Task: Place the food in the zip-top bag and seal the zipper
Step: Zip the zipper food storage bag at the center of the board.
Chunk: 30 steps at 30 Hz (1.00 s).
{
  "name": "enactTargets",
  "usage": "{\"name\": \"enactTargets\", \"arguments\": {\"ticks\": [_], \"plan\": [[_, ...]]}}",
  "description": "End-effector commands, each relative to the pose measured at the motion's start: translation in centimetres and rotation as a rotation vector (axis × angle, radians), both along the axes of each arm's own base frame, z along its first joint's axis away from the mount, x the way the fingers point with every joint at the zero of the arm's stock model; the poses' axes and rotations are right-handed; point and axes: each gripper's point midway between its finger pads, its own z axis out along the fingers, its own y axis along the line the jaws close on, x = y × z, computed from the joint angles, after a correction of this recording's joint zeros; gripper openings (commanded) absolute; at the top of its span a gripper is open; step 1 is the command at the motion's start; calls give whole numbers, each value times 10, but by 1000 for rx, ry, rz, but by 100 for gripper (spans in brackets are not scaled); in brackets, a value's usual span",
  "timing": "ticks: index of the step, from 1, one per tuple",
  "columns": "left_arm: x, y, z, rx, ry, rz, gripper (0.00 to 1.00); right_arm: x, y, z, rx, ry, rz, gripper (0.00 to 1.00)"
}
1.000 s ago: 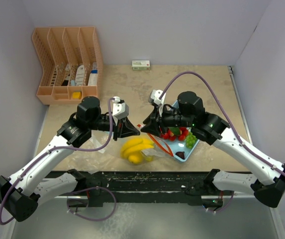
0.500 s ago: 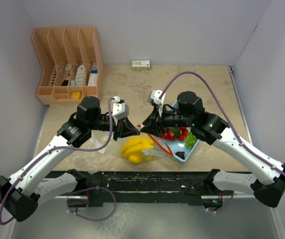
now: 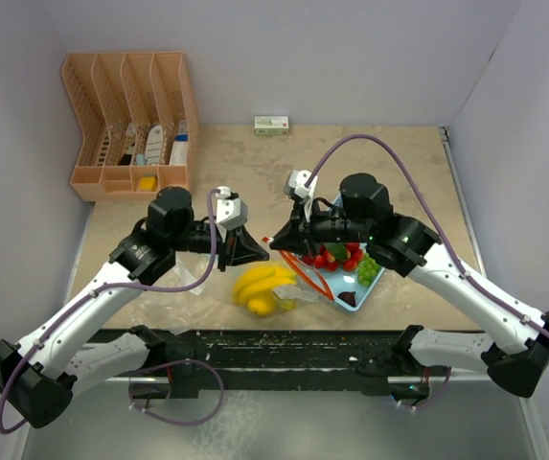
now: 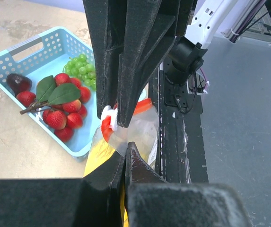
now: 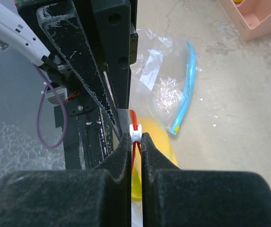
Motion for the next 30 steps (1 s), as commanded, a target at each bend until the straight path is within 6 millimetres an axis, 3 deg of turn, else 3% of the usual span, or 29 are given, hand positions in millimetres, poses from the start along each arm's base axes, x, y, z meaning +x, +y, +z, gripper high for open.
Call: {"name": "enactTargets", "arguments": {"ticks": [1,11,25,30], "plan": [[-2,1,21,-56,-67,0,0,4,-2,13,17,-32,-30,0],[-1,5,23,-56,-79,38,0,-4,-19,2,-6,-14,-75,0],[4,9,28,-78,-89,104,0,-15,-20,-17,-23,54,-39,0],[-3,4,22,-68,-76,18,0,-16,-17,-8,3,43,-29,0]]}}
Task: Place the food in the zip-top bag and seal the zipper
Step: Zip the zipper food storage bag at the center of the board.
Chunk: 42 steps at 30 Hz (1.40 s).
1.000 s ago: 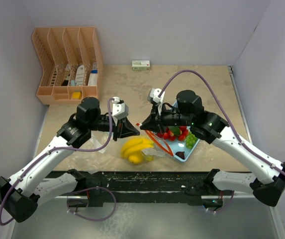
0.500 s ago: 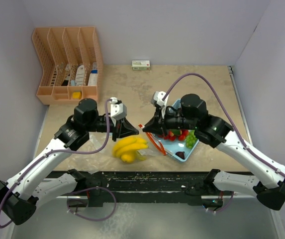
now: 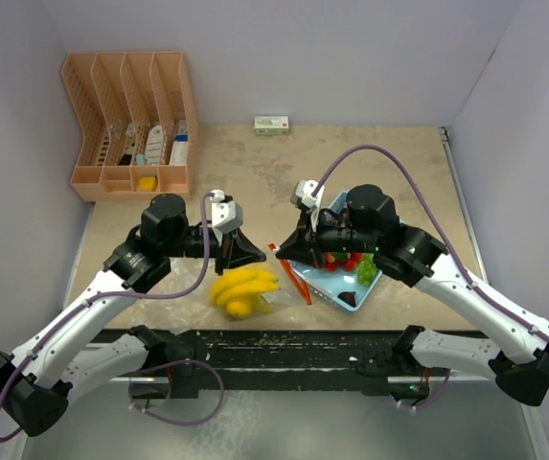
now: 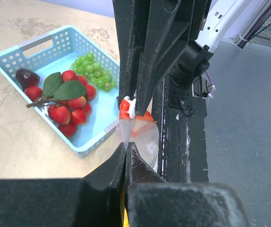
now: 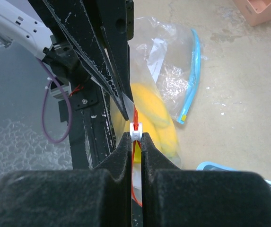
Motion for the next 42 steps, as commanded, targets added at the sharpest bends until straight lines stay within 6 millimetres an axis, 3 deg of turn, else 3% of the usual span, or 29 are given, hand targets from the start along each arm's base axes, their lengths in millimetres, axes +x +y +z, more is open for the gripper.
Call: {"name": "enactTargets", "arguments": {"ticks": [1,4,7,17,26,30,37,42], "plan": [[-6,-5,20,-56,-77,-82,0,-3,-4,9,14,5,-5,0],[-8,-7,22,-52,-101,-124,14,-1,-2,18,23,-17,3,0],[-8,-8,29,-54,-133,-146,21,1,0,24,22,-28,14,0],[-8,-15,31,-47,-134,-212,30,2,8,26,28,-26,43,0],[-14,-18,16,-25,-60,-280,0,3,7,29,33,-39,39,0],[-14,-18,20,-27,-53,-269,0,3,7,28,29,-40,36,0],[-8,-12,50,-76,-140,-173,0,10,5,14,4,-34,-4,0],[-7,-8,46,-52,-127,-135,0,11,3,6,-10,-27,-19,0]]}}
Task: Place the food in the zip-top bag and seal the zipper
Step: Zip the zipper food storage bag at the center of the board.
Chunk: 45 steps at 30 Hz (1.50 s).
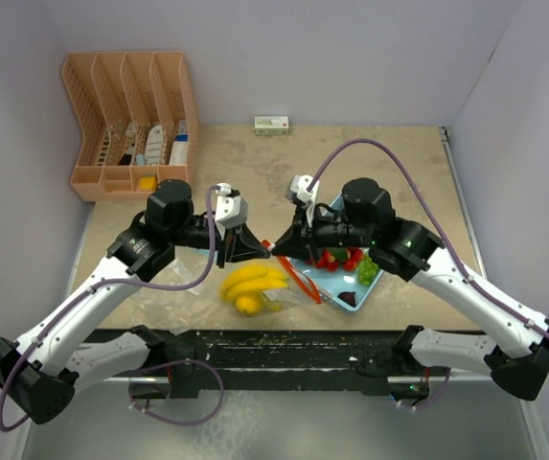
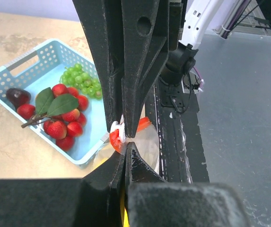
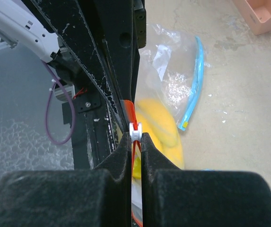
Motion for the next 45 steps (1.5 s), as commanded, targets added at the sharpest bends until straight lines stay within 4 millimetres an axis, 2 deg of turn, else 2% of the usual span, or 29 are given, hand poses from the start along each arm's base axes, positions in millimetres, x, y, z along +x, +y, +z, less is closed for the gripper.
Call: {"name": "enactTargets", "arguments": {"ticks": [1,7,12,22,25,26,27,37,45], "plan": [[-2,4,31,-58,-88,17,0,9,-6,-6,-20,-24,-51,0],[-1,9,28,-43,-99,51,0,9,-9,-21,-51,-3,-61,0],[10,17,31,-33,-136,142,0,7,-13,-30,-64,17,-70,0],[26,31,48,-57,-178,276,0,3,-15,-55,-87,73,-86,0],[34,38,54,-61,-200,347,0,3,-16,-57,-84,83,-92,0],[37,41,57,-63,-209,371,0,0,-18,-70,-104,105,-93,0],[40,44,59,-66,-216,396,0,-1,-19,-73,-105,114,-95,0],[64,65,96,-124,-306,593,0,-6,-20,-88,-109,169,-107,0],[87,81,110,-156,-331,738,0,7,-24,-99,-140,192,-200,0]]}}
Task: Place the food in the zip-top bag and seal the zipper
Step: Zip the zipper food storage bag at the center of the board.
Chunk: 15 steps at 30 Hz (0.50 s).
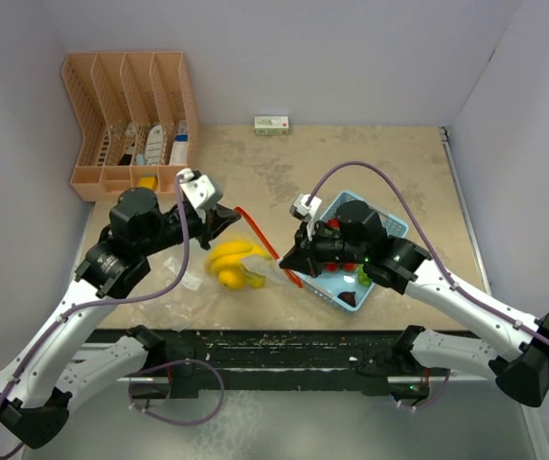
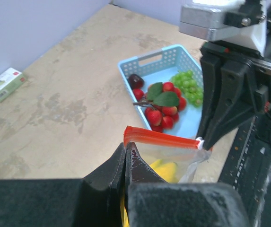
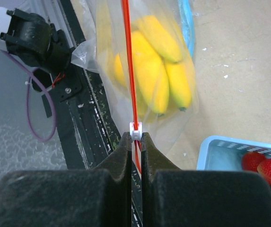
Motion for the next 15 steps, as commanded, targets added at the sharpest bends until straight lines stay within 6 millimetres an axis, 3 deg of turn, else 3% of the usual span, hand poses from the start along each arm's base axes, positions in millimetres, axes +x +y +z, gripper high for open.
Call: {"name": "enactTargets", "arguments": {"ticks": [1,15], "plan": [[25,23,77,-148,-207,180,0,5,-13,-27,-82,84,-98,0],[68,40,83,-178,-214,313,0,23,-42,-69,-209,176,-365,0]]}}
